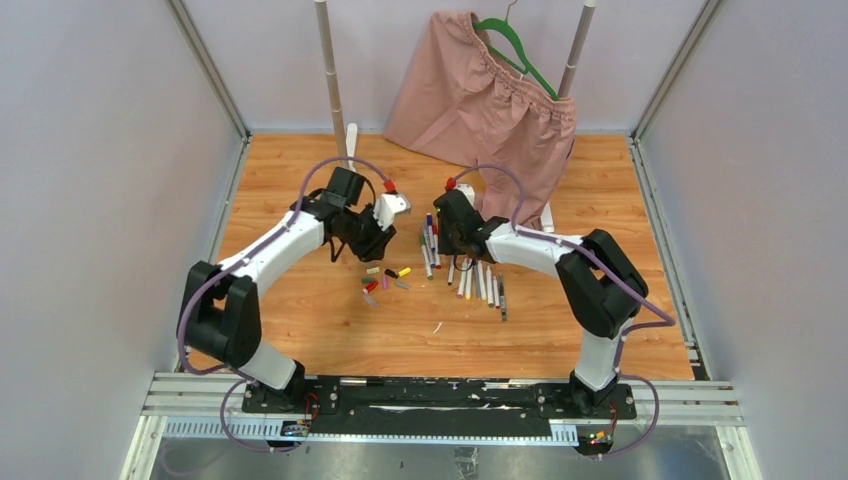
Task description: Open the pen caps
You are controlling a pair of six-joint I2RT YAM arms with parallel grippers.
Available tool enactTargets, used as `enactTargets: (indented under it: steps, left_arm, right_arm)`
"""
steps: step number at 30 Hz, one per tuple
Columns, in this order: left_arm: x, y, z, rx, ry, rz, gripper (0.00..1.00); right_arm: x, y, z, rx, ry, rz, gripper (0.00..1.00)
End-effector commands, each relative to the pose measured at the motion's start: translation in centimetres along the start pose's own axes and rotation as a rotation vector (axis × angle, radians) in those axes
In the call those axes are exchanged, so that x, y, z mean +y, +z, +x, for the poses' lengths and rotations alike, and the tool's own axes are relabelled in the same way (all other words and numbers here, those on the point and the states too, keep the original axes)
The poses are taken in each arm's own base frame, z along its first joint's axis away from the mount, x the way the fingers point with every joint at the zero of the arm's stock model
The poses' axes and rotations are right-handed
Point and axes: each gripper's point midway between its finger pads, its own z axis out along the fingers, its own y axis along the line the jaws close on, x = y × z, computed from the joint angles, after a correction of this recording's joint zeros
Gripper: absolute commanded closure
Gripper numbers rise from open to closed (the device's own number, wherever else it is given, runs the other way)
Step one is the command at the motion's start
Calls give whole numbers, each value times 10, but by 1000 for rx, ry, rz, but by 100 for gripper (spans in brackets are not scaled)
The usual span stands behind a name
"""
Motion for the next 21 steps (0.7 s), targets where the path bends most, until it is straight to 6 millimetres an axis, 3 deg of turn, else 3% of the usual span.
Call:
enactTargets:
  steps: [1, 7, 21]
  left_arm:
    - [6, -43, -21, -76, -34, -20, 58]
    - [14, -68, -22, -117, -76, -48, 57]
    - [7, -83, -22, -135, -62, -55, 57]
  right_arm:
    - [-2, 16, 3, 49, -48, 17, 71]
    - [5, 32, 3, 78, -62, 7, 71]
    - [-4, 35, 9, 92, -98, 41, 73]
